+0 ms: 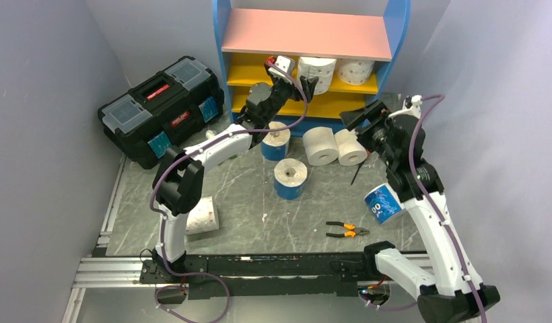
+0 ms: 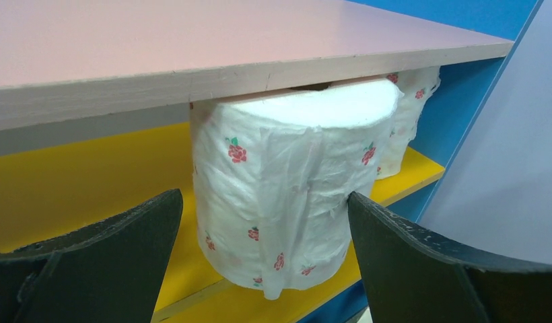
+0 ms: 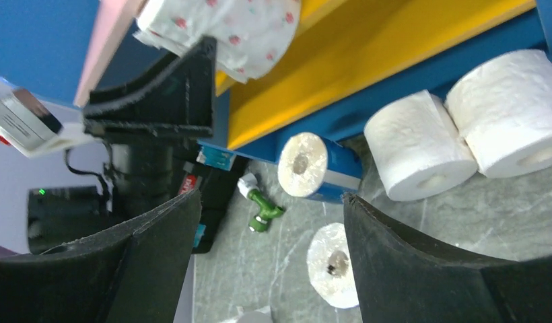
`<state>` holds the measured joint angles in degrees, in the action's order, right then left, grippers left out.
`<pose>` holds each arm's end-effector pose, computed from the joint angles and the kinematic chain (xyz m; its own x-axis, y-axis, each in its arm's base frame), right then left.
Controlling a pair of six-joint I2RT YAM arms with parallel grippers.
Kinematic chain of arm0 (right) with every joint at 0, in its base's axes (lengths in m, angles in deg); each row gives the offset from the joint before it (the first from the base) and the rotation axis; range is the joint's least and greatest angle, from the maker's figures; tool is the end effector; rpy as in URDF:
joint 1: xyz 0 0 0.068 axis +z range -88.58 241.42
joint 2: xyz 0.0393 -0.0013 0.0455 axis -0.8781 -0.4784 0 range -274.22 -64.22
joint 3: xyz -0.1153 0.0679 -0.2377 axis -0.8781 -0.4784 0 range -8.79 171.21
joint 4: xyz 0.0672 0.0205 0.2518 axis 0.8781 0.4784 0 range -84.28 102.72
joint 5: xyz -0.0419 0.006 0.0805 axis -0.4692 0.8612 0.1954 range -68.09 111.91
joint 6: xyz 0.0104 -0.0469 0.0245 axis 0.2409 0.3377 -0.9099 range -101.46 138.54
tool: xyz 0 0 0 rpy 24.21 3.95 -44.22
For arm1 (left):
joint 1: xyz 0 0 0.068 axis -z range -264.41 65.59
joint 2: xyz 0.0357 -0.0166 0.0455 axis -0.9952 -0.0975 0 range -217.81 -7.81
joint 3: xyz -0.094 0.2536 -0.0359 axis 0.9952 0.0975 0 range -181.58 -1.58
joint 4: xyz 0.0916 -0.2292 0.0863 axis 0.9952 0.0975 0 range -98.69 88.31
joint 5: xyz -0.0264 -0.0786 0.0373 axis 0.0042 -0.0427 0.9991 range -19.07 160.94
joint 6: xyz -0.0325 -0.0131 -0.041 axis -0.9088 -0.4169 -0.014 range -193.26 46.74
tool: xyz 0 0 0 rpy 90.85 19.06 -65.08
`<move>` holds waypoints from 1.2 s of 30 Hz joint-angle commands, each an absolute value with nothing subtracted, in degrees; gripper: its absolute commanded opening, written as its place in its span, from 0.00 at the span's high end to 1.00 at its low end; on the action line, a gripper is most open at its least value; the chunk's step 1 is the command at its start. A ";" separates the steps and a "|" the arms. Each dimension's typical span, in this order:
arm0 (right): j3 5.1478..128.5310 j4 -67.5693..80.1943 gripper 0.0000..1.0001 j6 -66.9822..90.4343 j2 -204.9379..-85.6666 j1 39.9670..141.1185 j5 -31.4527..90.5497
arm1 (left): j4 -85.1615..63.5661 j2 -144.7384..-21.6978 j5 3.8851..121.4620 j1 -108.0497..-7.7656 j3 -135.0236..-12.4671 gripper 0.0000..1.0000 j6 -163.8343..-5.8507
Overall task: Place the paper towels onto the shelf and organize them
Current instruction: Place the paper towel on the shelf.
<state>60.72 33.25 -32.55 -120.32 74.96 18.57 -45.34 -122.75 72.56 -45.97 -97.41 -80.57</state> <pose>0.1982 0.0456 0.4211 -0.2881 0.7296 -0.6202 0.0722 0.6624 0.7457 0.3820 -0.3019 0.3624 0.1578 -0.2876 -0.9447 0.6254 0.7695 -0.1298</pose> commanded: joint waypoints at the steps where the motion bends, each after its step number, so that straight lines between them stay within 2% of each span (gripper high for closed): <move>1: 51.58 22.22 0.20 -29.91 -115.07 74.91 21.06 | -49.40 -123.77 72.16 -46.40 -99.10 0.01 -82.20; 7: 45.30 17.24 0.18 -27.07 -111.36 75.03 26.95 | -50.40 -124.75 72.00 -46.37 -99.69 0.01 -82.51; 17: 36.81 13.77 0.17 -23.87 -104.16 75.64 29.43 | -51.23 -127.21 71.60 -46.44 -102.25 0.01 -81.04; 36: 28.21 13.21 0.18 -21.80 -97.22 77.28 32.33 | -55.45 -133.24 72.99 -46.60 -108.08 0.01 -79.41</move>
<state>28.59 14.36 -24.11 -99.36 76.66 31.56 -51.96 -131.69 72.30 -46.23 -104.64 -80.09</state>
